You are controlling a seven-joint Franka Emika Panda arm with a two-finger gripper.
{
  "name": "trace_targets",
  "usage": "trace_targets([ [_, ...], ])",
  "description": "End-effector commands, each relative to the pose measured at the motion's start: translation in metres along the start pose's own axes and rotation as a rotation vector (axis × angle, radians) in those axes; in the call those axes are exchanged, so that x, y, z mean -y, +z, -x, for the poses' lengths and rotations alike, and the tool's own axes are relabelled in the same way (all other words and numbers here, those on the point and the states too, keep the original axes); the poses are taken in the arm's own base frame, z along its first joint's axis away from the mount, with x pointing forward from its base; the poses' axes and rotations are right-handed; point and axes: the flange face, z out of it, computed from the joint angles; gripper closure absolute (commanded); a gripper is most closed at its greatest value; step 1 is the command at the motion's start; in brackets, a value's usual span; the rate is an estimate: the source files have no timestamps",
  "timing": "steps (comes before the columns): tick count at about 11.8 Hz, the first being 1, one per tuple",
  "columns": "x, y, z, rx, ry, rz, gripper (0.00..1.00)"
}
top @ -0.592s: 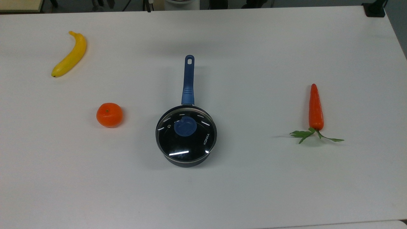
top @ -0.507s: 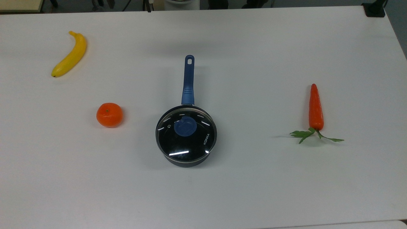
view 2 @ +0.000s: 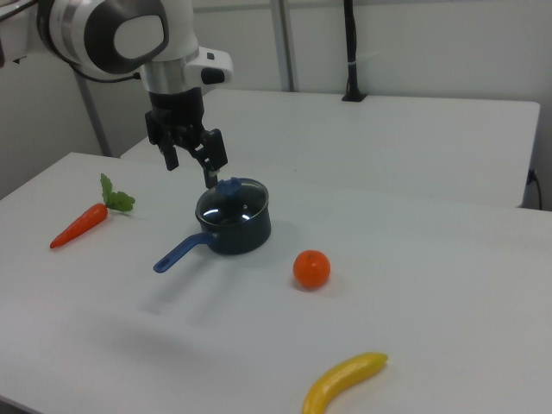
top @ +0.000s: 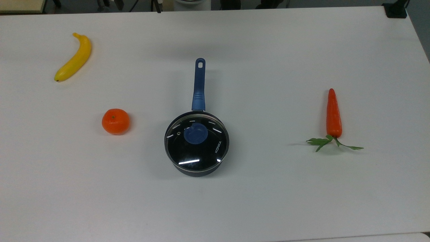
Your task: Open lid
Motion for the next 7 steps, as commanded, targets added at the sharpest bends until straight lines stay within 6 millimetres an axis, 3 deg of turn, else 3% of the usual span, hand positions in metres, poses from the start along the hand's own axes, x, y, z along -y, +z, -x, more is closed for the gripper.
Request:
trace_targets([
  [1, 0.013, 0.008, -0.018, -0.065, -0.013, -0.014, 0.00],
  [4, 0.021, 0.013, -0.049, -0.164, 0.118, -0.027, 0.00],
  [6, 0.034, 0.033, -0.083, -0.201, 0.141, -0.056, 0.00],
  [7, 0.038, 0.041, -0.093, -0.218, 0.242, -0.067, 0.00],
])
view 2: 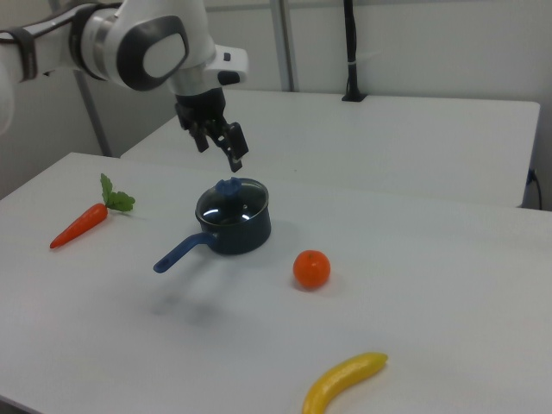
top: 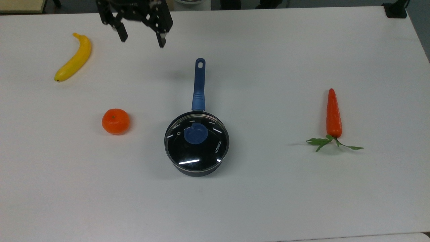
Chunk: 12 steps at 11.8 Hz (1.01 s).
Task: Open lid
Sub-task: 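Move the open gripper over the saucepan lid's blue knob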
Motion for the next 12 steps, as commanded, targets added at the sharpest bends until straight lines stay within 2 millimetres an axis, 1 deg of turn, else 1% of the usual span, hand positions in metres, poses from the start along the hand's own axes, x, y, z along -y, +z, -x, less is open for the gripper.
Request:
trace_targets([
  [1, 0.019, 0.025, -0.033, -0.060, 0.248, -0.028, 0.00],
  [2, 0.022, 0.033, -0.037, -0.074, 0.348, -0.036, 0.00],
  [3, 0.035, 0.039, -0.037, -0.081, 0.437, -0.046, 0.00],
  [4, 0.042, 0.040, -0.038, -0.096, 0.519, -0.061, 0.00],
  [5, 0.052, 0.051, -0.040, -0.107, 0.586, -0.073, 0.00],
  [6, 0.068, 0.063, -0.040, -0.116, 0.626, -0.083, 0.00],
  [7, 0.087, 0.080, -0.039, -0.127, 0.633, -0.085, 0.00],
  [8, 0.097, 0.095, -0.043, -0.147, 0.647, -0.096, 0.00],
  [9, 0.102, 0.110, -0.051, -0.160, 0.662, -0.097, 0.00],
  [10, 0.118, 0.124, -0.056, -0.166, 0.636, -0.082, 0.00],
  [11, 0.125, 0.139, -0.058, -0.164, 0.620, -0.067, 0.00],
  [12, 0.126, 0.147, -0.060, -0.161, 0.617, -0.061, 0.00],
])
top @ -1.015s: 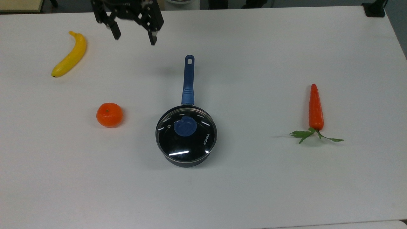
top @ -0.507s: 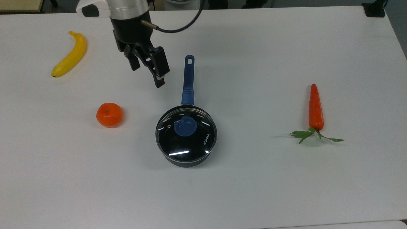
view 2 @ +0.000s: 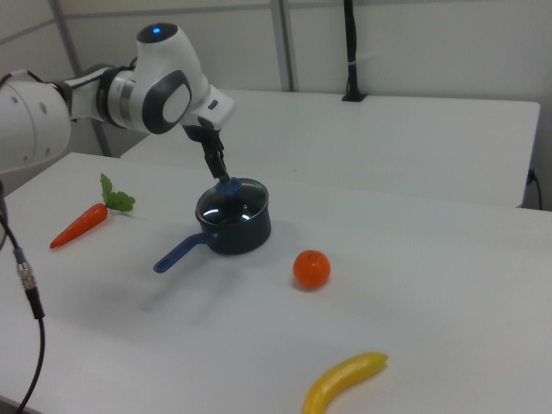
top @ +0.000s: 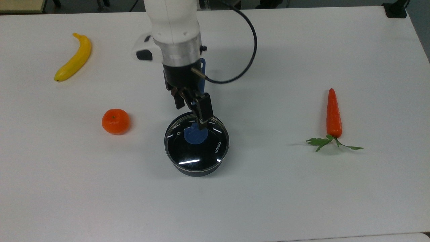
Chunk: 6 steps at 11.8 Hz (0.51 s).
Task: Open lid
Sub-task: 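Move the open gripper over the saucepan lid's blue knob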
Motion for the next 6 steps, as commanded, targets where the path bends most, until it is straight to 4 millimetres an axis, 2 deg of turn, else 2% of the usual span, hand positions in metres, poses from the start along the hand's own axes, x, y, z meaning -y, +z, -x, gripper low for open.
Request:
trace_targets([
  [1, 0.015, 0.023, -0.002, -0.031, -0.006, 0.014, 0.00],
  [4, 0.013, 0.028, -0.001, -0.042, -0.026, 0.038, 0.08],
  [6, 0.010, 0.042, 0.002, -0.028, -0.026, 0.058, 0.09],
])
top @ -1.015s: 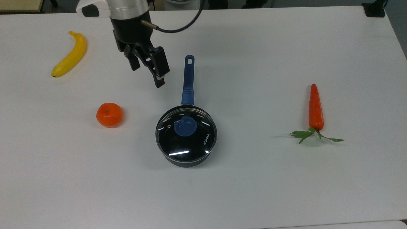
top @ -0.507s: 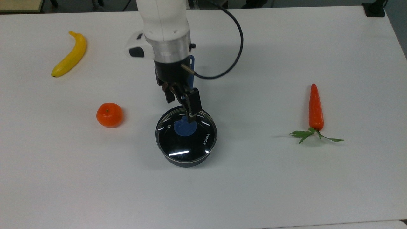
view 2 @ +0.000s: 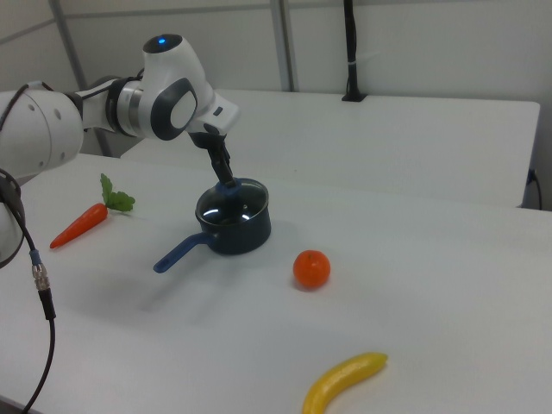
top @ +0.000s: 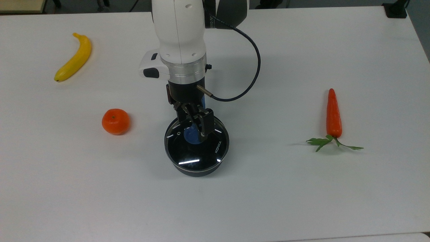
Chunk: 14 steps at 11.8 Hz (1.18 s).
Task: Open lid
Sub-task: 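Move the open gripper over the saucepan lid's blue knob, then lower the gripper and close it on the blue lid knob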
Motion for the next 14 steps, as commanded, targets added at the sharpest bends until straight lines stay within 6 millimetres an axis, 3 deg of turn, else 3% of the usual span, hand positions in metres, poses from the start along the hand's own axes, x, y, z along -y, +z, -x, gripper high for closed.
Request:
trace_targets([
  [1, 0.001, 0.013, 0.004, -0.002, 0.006, 0.029, 0.09],
  [7, 0.003, 0.033, 0.017, 0.009, -0.020, 0.057, 0.09],
  [14, 0.001, 0.034, 0.017, 0.020, -0.020, 0.072, 0.42],
])
